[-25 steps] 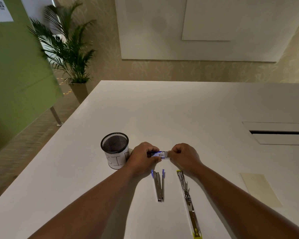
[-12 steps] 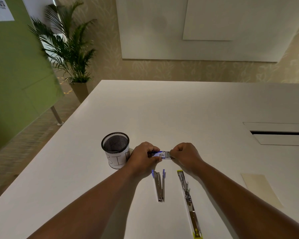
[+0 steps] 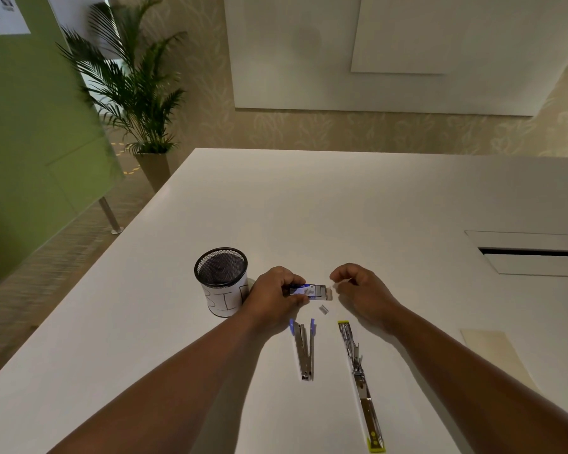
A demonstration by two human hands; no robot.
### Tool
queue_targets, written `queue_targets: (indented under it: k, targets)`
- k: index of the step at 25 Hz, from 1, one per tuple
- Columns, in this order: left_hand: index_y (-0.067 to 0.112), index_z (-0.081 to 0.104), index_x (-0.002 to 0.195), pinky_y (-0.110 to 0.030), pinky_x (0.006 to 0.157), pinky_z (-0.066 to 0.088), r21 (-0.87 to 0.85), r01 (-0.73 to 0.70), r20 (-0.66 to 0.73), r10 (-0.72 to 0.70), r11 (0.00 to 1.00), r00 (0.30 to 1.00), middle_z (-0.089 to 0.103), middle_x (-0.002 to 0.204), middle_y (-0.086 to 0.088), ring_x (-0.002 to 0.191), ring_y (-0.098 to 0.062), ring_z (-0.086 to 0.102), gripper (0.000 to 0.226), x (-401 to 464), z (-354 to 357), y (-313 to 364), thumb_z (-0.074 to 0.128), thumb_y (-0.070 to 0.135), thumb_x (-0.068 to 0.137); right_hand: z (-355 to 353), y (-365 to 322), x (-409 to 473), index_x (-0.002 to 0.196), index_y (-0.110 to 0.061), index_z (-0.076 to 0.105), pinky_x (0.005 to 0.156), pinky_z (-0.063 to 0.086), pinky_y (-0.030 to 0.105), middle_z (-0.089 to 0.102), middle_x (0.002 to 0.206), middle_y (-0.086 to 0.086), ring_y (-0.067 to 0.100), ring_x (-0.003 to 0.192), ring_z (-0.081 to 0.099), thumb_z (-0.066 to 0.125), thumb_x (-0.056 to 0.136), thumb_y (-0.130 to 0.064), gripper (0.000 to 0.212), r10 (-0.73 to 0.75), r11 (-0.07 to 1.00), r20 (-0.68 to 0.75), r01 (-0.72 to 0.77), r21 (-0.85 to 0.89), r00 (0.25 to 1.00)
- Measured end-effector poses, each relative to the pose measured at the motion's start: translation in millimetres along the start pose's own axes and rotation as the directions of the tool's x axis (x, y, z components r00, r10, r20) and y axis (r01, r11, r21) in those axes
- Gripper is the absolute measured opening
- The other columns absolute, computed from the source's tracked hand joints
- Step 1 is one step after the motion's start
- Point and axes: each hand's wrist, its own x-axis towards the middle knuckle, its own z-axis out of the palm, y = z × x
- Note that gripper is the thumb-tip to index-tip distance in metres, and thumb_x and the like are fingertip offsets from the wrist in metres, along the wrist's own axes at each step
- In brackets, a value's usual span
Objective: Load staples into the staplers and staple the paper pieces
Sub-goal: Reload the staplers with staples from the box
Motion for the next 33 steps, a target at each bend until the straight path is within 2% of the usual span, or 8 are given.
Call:
queue_targets:
  k: [2, 5, 11, 15, 18, 22, 26, 33]
  targets:
    - [0.028, 0.075, 0.093, -0.037, 0.085, 0.06, 0.011, -0.005, -0.003, 0.005, 1.0, 1.0, 0.066, 0.099, 0.005, 0.092, -0.012, 0.068, 0.025, 0.5, 0.0, -0.2, 0.083, 0.012, 0.076, 0.8, 6.9, 5.7, 0.094, -0.021, 0.071, 0.06, 0.04, 0.033, 0.059, 0.075, -0.002, 0.015, 0.064, 0.045, 0.054, 0.095, -0.008, 0.022, -0.045, 0.995, -0.021, 0.043, -0.095, 0.999]
    - [0.026, 0.076, 0.096, -0.037, 0.084, 0.059, 0.038, -0.024, 0.008, 0.024, 0.999, 1.0, 0.064, 0.099, 0.006, 0.091, -0.012, 0.066, 0.024, 1.1, -0.1, -1.4, 0.083, 0.015, 0.075, 7.1, 9.4, 7.1, 0.094, -0.03, 0.072, 0.066, 0.047, 0.036, 0.063, 0.066, -0.015, 0.012, 0.067, 0.051, 0.059, 0.091, -0.028, 0.013, -0.07, 0.964, -0.007, 0.066, -0.256, 0.997]
    - [0.022, 0.077, 0.094, -0.032, 0.081, 0.057, 0.034, -0.049, -0.011, 0.049, 0.998, 0.999, 0.064, 0.097, 0.003, 0.088, -0.013, 0.065, 0.025, 1.4, 2.4, -2.0, 0.083, 0.007, 0.075, 15.4, 4.1, 10.8, 0.089, -0.034, 0.072, 0.065, 0.052, 0.04, 0.064, 0.06, -0.012, 0.014, 0.06, 0.056, 0.059, 0.075, -0.031, 0.019, -0.009, 0.958, -0.06, -0.008, -0.285, 0.998]
    - [0.017, 0.078, 0.095, -0.017, 0.074, 0.051, 0.048, -0.053, -0.013, 0.054, 0.997, 0.998, 0.063, 0.097, 0.002, 0.085, -0.009, 0.064, 0.022, 1.1, 1.1, 0.2, 0.082, 0.006, 0.076, 20.2, 3.5, 15.1, 0.084, -0.034, 0.074, 0.068, 0.061, 0.049, 0.072, 0.065, -0.008, 0.017, 0.061, 0.063, 0.061, 0.066, -0.03, 0.023, 0.016, 0.955, -0.124, -0.051, -0.292, 0.992]
    - [0.014, 0.078, 0.103, -0.003, 0.07, 0.043, 0.109, -0.067, 0.008, 0.066, 0.992, 0.998, 0.063, 0.097, 0.004, 0.085, -0.002, 0.06, 0.025, 2.3, -0.2, -1.5, 0.082, 0.01, 0.078, 20.6, 4.5, 14.9, 0.084, -0.035, 0.075, 0.071, 0.062, 0.051, 0.075, 0.071, -0.007, 0.018, 0.066, 0.069, 0.065, 0.066, -0.033, 0.021, 0.003, 0.949, -0.131, -0.044, -0.312, 0.991]
    - [0.015, 0.078, 0.104, -0.007, 0.07, 0.044, 0.098, -0.063, 0.001, 0.063, 0.993, 0.998, 0.062, 0.095, 0.007, 0.085, -0.006, 0.062, 0.026, 3.0, 1.7, -2.2, 0.083, 0.012, 0.078, 22.2, 1.2, 13.6, 0.085, -0.036, 0.075, 0.076, 0.061, 0.047, 0.07, 0.064, -0.012, 0.011, 0.063, 0.063, 0.07, 0.065, -0.039, 0.02, 0.003, 0.943, -0.124, -0.044, -0.329, 0.992]
    - [0.017, 0.079, 0.104, -0.018, 0.074, 0.047, 0.117, -0.079, 0.023, 0.077, 0.99, 0.997, 0.062, 0.094, 0.007, 0.087, -0.01, 0.063, 0.026, 3.7, 1.6, 0.0, 0.083, 0.016, 0.078, 22.5, 1.5, 13.4, 0.085, -0.035, 0.076, 0.081, 0.06, 0.049, 0.07, 0.063, -0.012, 0.012, 0.065, 0.063, 0.07, 0.063, -0.044, 0.024, 0.007, 0.942, -0.115, -0.045, -0.331, 0.993]
    - [0.019, 0.079, 0.11, -0.013, 0.071, 0.042, 0.164, -0.087, 0.033, 0.083, 0.983, 0.996, 0.063, 0.097, 0.005, 0.088, -0.007, 0.061, 0.029, 3.3, 0.6, 2.8, 0.083, 0.021, 0.081, 18.4, 9.8, 18.0, 0.089, -0.034, 0.077, 0.086, 0.061, 0.056, 0.077, 0.078, -0.007, 0.022, 0.084, 0.075, 0.072, 0.059, -0.051, 0.035, 0.024, 0.956, -0.073, -0.045, -0.29, 0.997]
